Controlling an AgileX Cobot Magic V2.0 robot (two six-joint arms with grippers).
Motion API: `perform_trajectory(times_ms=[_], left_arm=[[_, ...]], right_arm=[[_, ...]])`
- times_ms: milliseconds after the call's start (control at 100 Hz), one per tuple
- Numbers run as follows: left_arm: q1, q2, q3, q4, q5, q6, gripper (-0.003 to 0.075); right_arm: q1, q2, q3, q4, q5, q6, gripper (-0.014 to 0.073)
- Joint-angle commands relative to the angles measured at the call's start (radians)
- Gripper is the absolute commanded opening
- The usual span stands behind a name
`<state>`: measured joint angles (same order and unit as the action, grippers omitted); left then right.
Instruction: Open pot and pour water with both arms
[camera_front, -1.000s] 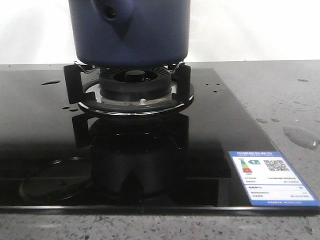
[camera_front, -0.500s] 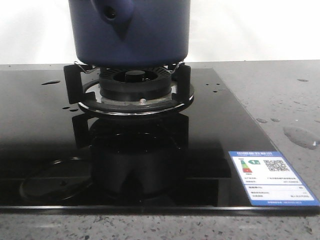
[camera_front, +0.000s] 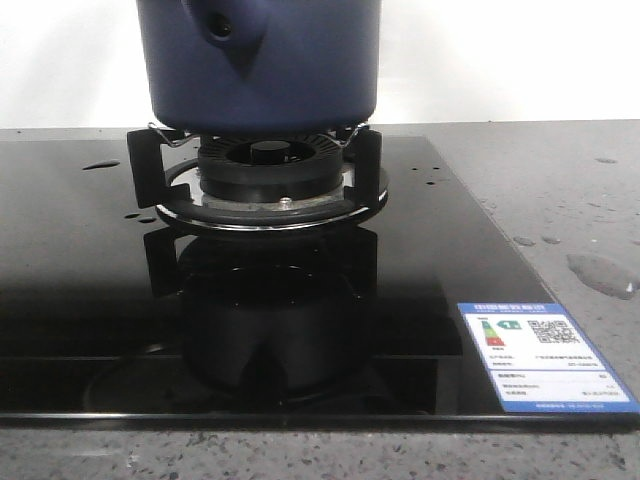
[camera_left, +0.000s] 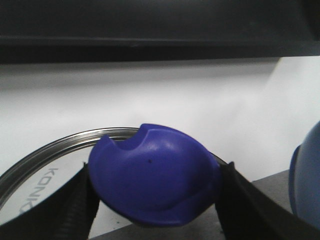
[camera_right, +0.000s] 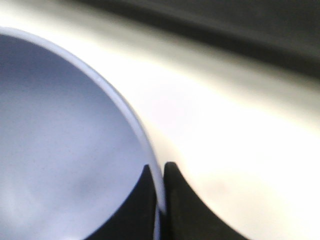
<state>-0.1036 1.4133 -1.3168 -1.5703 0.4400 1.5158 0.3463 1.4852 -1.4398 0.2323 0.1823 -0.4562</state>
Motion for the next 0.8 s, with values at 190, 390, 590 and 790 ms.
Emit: perform_trajectory(times_ms=[190,390,590,790], left_arm=[[-0.122,-0.044,-0.054,-0.047,0.036,-0.001,0.0384],[-0.193,-0.015,-0.054,-0.047,0.036,-0.001,0.0384],[-0.217,0.004,-0.054,-0.047,0.042,-0.001,0.0384],[-0.217,0.008,-0.054,-0.042,0.042,-0.001,0.0384]], right_arm=[[-0.316,-0.040,-0.176,0.038,0.681,0.230,-0.0055],[-0.429,0.021,-0.137,0.036,0.915,0.246,-0.0055],[-0.434,0.067,-0.060,0.016,0.907,0.246,-0.0055],[-0.434,0.101,-0.005,-0.039,0.861,0.246,-0.0055]])
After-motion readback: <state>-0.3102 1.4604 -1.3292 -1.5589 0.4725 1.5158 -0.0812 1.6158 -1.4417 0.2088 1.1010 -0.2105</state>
